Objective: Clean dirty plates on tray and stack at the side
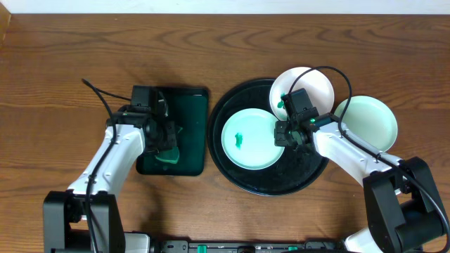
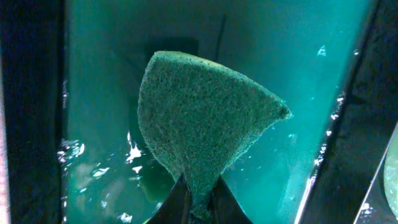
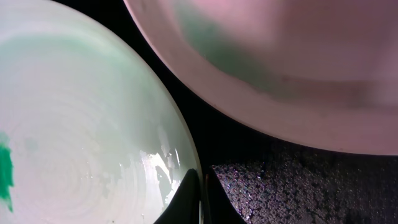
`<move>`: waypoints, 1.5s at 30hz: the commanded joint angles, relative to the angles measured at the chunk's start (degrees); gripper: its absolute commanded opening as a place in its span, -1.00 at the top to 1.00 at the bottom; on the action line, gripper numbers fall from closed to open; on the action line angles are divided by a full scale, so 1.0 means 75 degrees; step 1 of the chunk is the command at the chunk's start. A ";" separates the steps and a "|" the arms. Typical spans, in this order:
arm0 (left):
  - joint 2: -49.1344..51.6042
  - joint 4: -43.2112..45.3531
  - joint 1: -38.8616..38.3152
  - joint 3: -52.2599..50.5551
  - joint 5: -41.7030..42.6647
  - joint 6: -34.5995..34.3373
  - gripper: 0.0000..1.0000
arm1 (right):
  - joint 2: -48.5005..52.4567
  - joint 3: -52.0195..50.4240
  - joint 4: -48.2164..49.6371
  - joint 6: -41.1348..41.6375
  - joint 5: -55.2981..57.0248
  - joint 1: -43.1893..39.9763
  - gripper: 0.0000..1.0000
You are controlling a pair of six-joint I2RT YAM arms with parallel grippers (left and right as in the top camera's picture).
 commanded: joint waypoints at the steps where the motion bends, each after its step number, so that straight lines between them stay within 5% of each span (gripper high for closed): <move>1: -0.0017 0.0090 -0.0099 0.0181 0.0105 -0.0029 0.85 | 0.0079 0.0096 0.0023 0.0029 -0.0035 -0.0073 0.97; 11: -0.0023 0.0458 -0.0221 0.0326 -0.0157 0.0050 0.86 | 0.0079 0.0096 0.0047 0.0032 -0.0038 -0.0073 0.97; 23: -0.0020 -0.1941 -0.0221 0.2885 -0.1049 -0.0294 0.85 | 0.0079 0.0096 0.0050 0.0029 -0.0038 -0.0073 0.97; 45: 0.0009 -0.2017 -0.0227 0.2565 -0.0871 -0.1075 0.85 | 0.0079 0.0096 0.0055 0.0029 -0.0035 -0.0073 0.97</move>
